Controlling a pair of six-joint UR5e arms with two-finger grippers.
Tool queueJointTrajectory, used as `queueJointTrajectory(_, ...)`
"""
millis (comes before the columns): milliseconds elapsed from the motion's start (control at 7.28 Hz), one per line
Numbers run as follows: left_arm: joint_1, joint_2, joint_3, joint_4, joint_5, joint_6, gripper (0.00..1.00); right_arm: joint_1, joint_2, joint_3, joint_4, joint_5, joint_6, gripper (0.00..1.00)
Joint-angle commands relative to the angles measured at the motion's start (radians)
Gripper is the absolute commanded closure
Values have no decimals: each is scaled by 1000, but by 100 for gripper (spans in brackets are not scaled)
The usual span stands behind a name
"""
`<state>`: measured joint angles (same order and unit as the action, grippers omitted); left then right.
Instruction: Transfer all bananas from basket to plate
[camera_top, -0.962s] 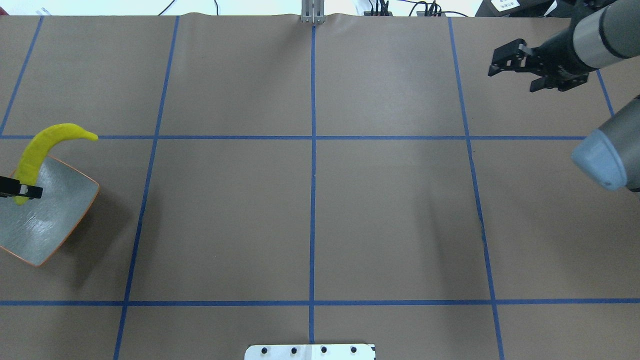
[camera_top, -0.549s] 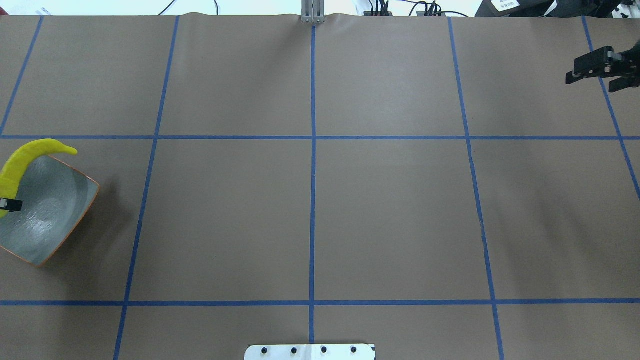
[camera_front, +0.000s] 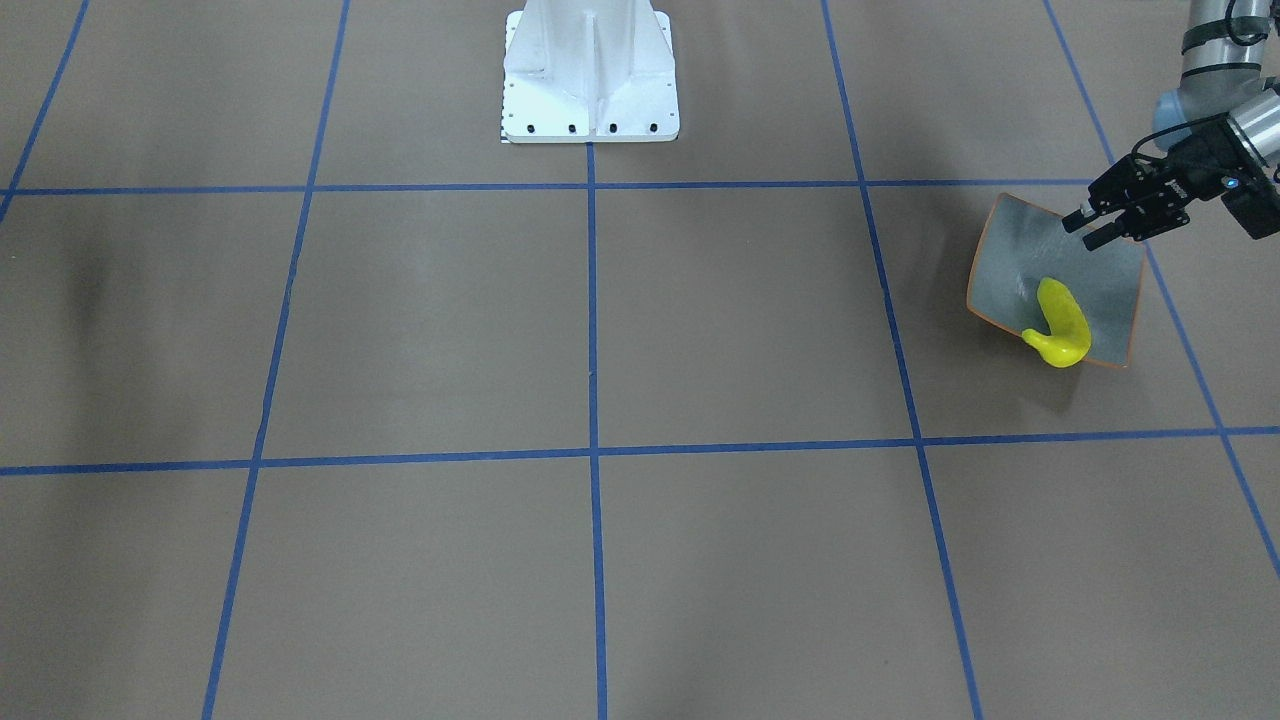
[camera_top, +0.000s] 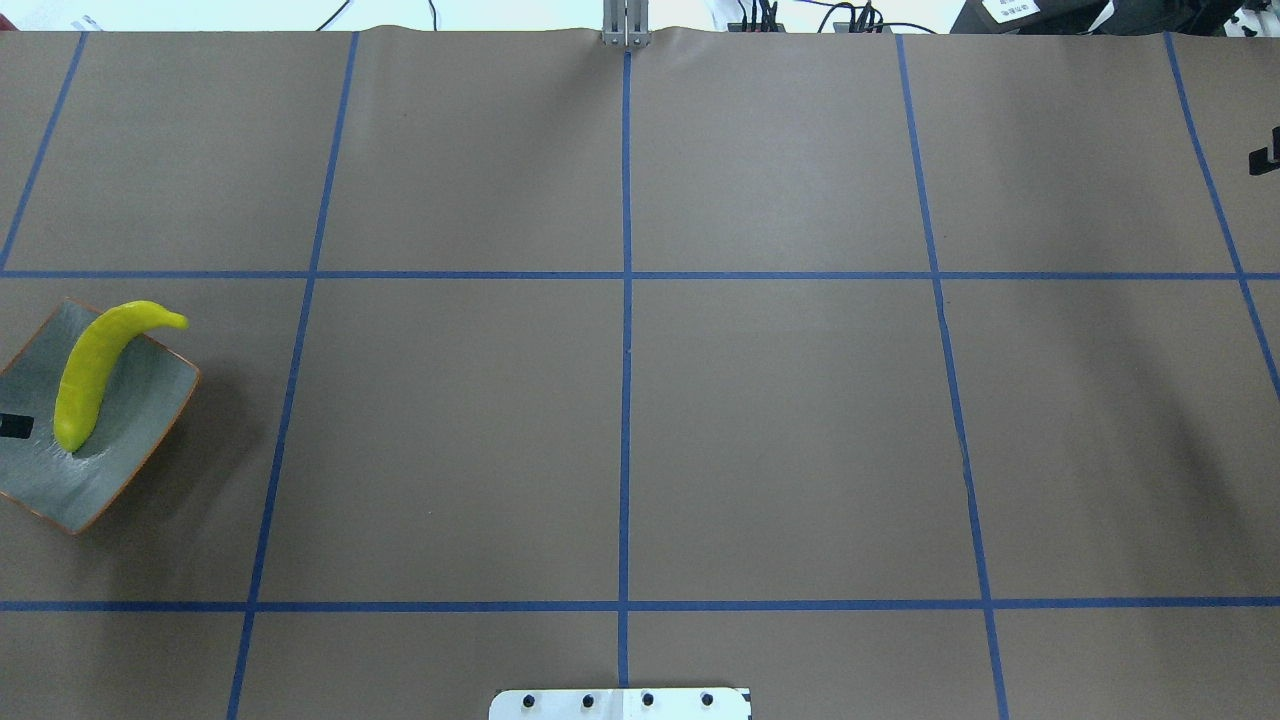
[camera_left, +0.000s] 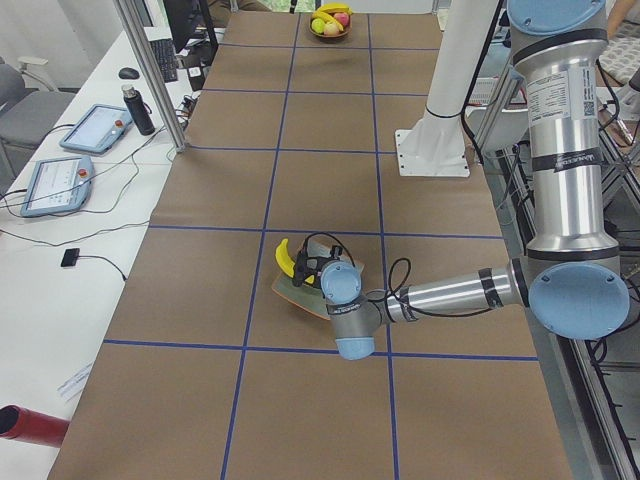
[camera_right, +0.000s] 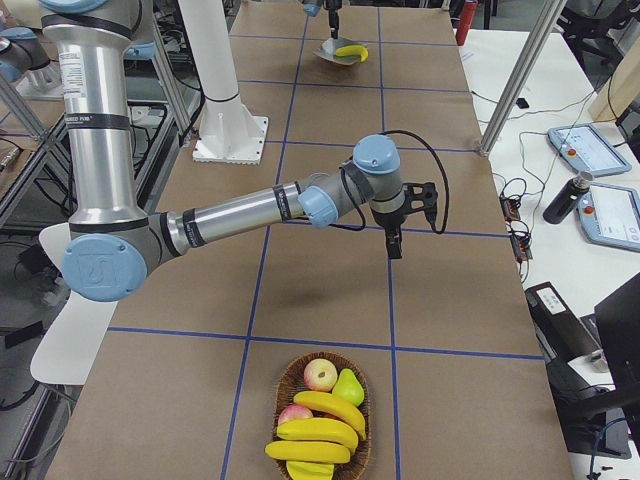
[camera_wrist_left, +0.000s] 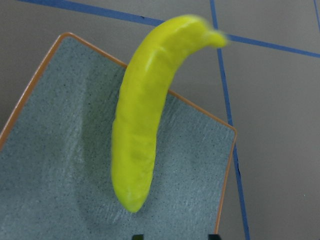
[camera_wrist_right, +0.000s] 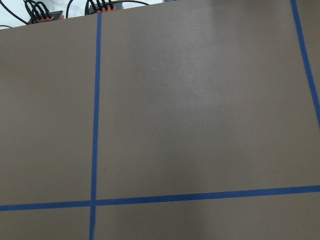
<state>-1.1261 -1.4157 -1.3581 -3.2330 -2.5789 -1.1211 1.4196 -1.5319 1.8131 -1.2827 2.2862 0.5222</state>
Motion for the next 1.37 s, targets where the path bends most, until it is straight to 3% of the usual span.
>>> queueJointTrajectory(0, -11, -15, -6, -24, -56, -8, 0, 89, -34, -53, -3, 44, -155, 0)
queueJointTrajectory(137, -70, -58, -18, -11, -69, -15, 0, 138, -69, -105, 0, 61, -282, 0)
queueJointTrajectory(549, -98, -155, -19, 16, -58, -37, 0, 254, -132, -312, 9, 44, -580, 0)
queueJointTrajectory(687, -100, -160, -19, 16, -56, -35, 0, 278, -136, -371, 14, 1, -628, 0)
queueJointTrajectory(962, -100, -164, -19, 13, -56, -32, 0, 283, -163, -393, 13, -169, -723, 1)
queueJointTrajectory(1236, -98, -166, -19, 12, -56, -31, 0, 282, -156, -467, 43, -198, -731, 3)
